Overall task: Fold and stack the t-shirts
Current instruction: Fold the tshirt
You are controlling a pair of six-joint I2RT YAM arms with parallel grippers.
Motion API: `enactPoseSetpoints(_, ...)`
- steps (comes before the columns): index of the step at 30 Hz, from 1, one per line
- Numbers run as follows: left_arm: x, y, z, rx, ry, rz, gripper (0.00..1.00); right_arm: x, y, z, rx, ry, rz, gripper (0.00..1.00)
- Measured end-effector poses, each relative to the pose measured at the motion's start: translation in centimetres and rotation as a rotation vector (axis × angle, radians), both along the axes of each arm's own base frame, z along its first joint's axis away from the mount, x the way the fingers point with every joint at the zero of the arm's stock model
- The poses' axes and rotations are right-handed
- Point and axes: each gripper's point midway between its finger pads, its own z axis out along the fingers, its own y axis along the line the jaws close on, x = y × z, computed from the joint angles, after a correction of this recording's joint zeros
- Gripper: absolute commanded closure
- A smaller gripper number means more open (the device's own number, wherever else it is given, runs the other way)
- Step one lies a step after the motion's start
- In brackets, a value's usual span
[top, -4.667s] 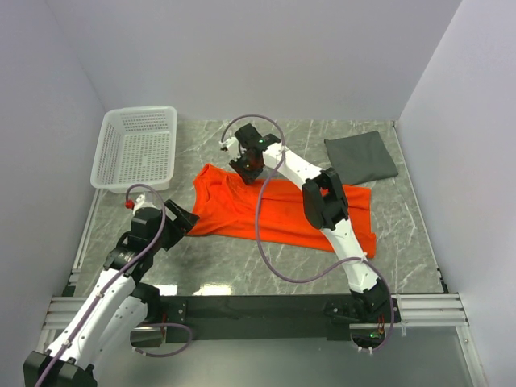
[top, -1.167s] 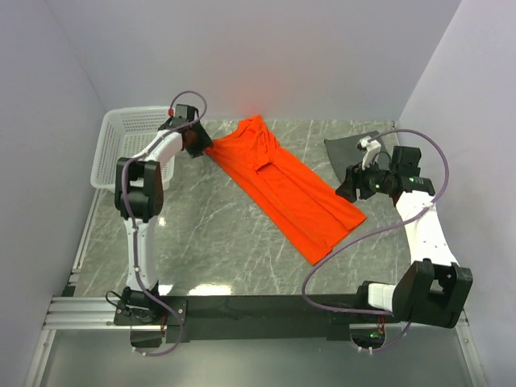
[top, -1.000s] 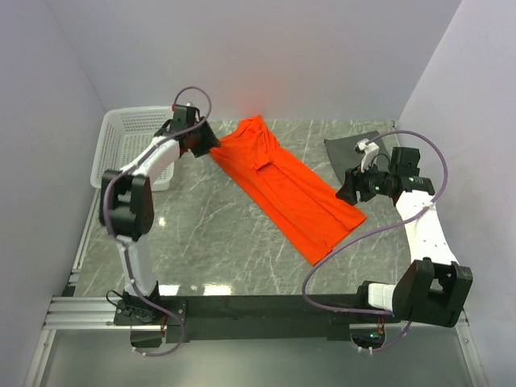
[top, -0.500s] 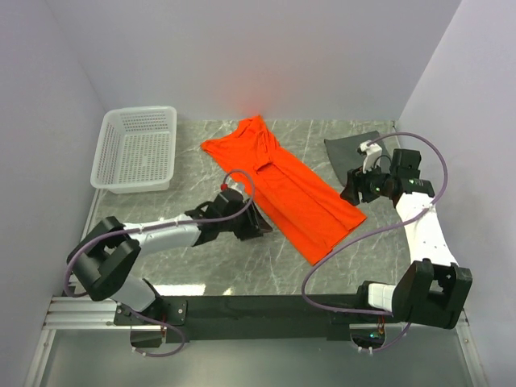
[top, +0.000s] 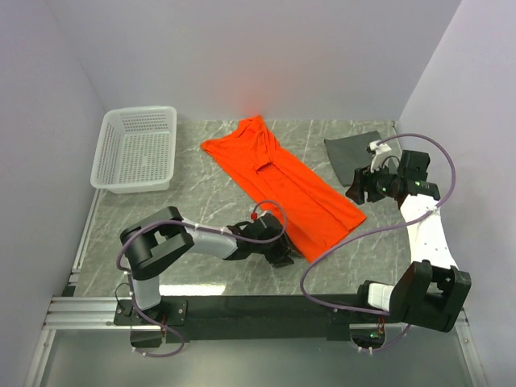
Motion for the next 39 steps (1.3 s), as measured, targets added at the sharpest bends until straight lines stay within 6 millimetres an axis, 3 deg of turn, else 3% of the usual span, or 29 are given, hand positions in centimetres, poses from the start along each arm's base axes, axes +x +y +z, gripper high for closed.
enactPoseSetpoints(9, 1.3, -2.3, -0.2, -0.046, 0.047, 0.071, 0.57, -0.4, -0.3, 0.0, 0.027, -0.006, -0.008, 0.31)
enactPoseSetpoints(12, 1.7, -3.2, -0.6, -0.066, 0.078, 0.097, 0.66, -0.4, -0.4, 0.1, 0.034, -0.008, -0.010, 0.31)
enactPoseSetpoints(14, 1.8, -3.5, -0.6, -0.078, 0.094, 0.110, 0.77, -0.4, -0.4, 0.2, 0.038, -0.009, -0.012, 0.31)
enactPoseSetpoints(19, 1.7, -3.4, -1.1, -0.067, 0.109, 0.119, 0.96, -0.5, -0.5, 0.2, 0.049, -0.012, -0.012, 0.31)
enactPoseSetpoints(22, 1.5, -3.1, -1.2, -0.069, 0.101, 0.106, 0.99, -0.5, -0.4, 0.3, 0.052, -0.013, -0.009, 0.31)
enactPoseSetpoints(27, -0.7, -0.5, -1.3, -0.043, 0.087, 0.043, 0.99, -0.6, -0.3, 0.3, 0.059, -0.012, -0.004, 0.30)
enactPoseSetpoints(36, -6.6, 8.1, -1.6, 0.040, 0.085, -0.082, 0.99, -1.2, 0.4, 0.2, 0.082, 0.001, 0.028, 0.30)
enactPoseSetpoints(38, -7.0, 9.7, -1.6, 0.069, 0.073, -0.099, 0.96, -1.3, 0.7, 0.2, 0.086, 0.004, 0.043, 0.30)
enactPoseSetpoints(39, -7.1, 10.5, -1.7, 0.084, 0.065, -0.105, 0.88, -1.4, 0.9, 0.2, 0.087, 0.007, 0.051, 0.30)
